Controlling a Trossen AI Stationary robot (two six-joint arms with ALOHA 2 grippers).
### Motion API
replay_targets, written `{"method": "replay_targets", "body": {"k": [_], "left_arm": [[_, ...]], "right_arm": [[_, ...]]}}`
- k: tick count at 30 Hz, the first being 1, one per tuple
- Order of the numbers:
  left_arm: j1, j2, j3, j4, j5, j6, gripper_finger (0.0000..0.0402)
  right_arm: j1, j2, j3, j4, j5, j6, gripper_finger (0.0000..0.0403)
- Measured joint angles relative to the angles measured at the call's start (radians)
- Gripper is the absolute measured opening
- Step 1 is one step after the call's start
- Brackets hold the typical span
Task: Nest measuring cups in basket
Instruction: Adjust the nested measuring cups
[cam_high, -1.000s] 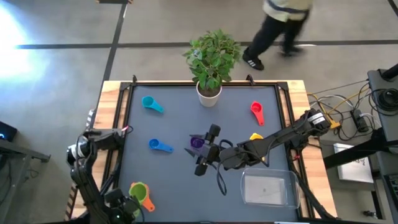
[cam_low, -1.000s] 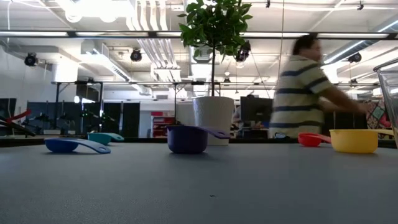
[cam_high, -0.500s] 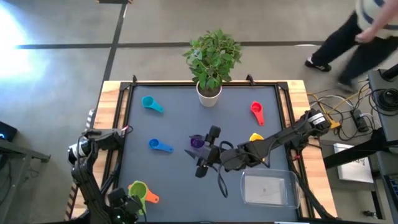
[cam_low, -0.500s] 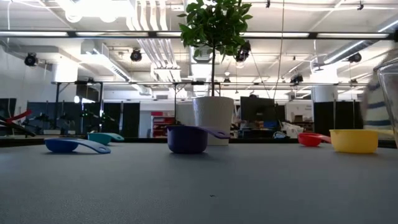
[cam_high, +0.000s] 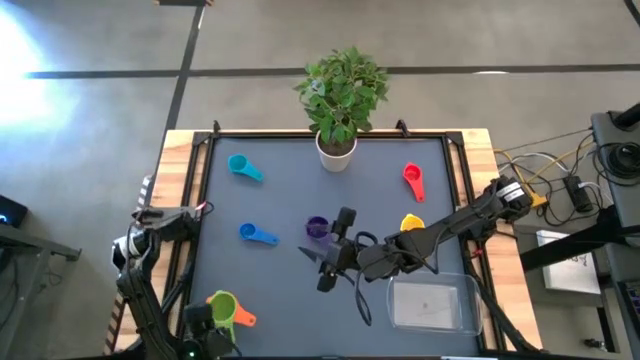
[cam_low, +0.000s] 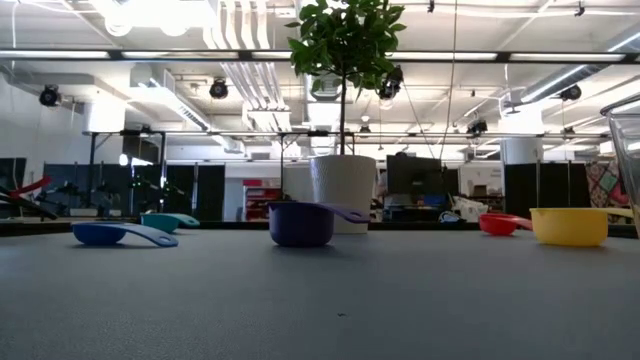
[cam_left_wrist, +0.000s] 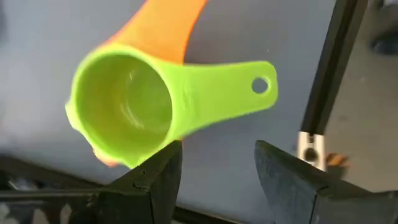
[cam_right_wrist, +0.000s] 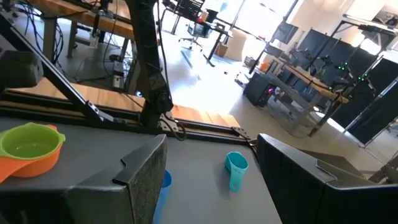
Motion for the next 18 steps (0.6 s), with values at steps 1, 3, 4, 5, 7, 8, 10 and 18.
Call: {"method": "replay_targets", "body": {"k": [1,3,4,5,7,8,10,18], "left_arm": [[0.003,0.005,0.004,-0.003,-0.007,0.037,0.0185],[0.007,0.021,0.024,-0.004,-0.030,0.111,0.0185],[0.008,0.029,0.035,-0.008,-0.046,0.145,0.0185],[0.008,0.038,0.050,-0.019,-0.060,0.175,0.0185],[0.007,0.059,0.087,-0.037,-0.080,0.246,0.0185],[0.007,0.073,0.106,-0.052,-0.081,0.283,0.0185],[0.006,0.106,0.147,-0.095,-0.081,0.330,0.0185],[0.005,0.232,0.337,-0.204,-0.101,0.406,0.0185]], "right_arm": [[0.000,0.000,0.000,0.000,0.000,-0.001,0.0238],[0.000,0.000,0.000,0.000,0.000,-0.002,0.0238],[0.000,-0.001,0.000,0.000,0.000,-0.003,0.0238],[0.000,-0.001,0.000,0.000,0.000,-0.006,0.0238],[0.000,-0.001,0.000,0.000,0.001,-0.009,0.0238],[0.000,-0.001,0.000,0.000,0.001,-0.009,0.0238],[0.000,-0.001,0.000,-0.001,0.001,-0.009,0.0238],[0.003,-0.001,0.000,-0.015,-0.028,0.008,0.0238]]}}
